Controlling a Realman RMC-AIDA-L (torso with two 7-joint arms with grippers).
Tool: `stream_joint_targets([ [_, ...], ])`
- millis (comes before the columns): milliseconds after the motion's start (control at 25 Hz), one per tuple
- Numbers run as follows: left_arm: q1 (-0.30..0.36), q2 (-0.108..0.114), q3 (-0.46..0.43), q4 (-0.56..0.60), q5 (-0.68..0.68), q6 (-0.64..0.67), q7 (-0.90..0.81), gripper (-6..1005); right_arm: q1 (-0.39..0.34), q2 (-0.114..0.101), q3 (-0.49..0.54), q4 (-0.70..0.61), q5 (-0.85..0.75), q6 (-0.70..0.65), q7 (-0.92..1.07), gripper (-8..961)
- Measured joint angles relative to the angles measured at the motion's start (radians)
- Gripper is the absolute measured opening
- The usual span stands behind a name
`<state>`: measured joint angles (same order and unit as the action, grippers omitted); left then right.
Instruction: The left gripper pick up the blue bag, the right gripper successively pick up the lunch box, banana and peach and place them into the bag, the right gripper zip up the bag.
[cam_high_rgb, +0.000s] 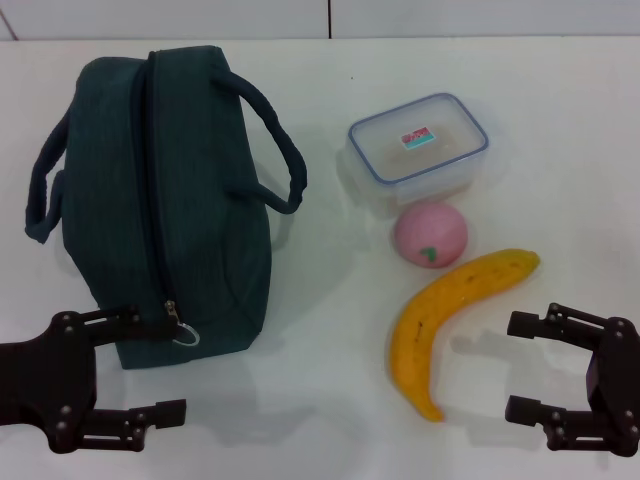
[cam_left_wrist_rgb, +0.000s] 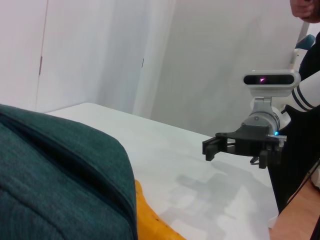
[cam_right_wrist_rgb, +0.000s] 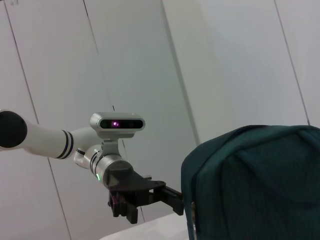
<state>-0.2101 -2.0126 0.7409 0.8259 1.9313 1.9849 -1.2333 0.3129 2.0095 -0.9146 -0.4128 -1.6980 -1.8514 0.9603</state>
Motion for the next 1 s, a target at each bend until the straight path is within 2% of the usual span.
stream_joint_targets([
  [520,0.0,0.0,0.002,0.001,-0.013,0.021,-0.011,856,0.0,0.0,0.004,0.01,0.0,0.0,0.0,833],
  [760,0.004,0.01,0.006,0.0,-0.181,0.05,-0.131,855,-0.001,0.0,0.007,0.01,0.0,0.0,0.0,829],
  [880,0.001,0.023,-0.019,-0.001,-0.243,0.048,-0.205,854,-0.001,0.0,0.007,0.01,0.0,0.0,0.0,827],
  [1000,-0.022,0.023,-0.114,0.001,-0.273,0.044,-0.276,854,0.0,0.0,0.006,0.01,0.0,0.003,0.0,826],
])
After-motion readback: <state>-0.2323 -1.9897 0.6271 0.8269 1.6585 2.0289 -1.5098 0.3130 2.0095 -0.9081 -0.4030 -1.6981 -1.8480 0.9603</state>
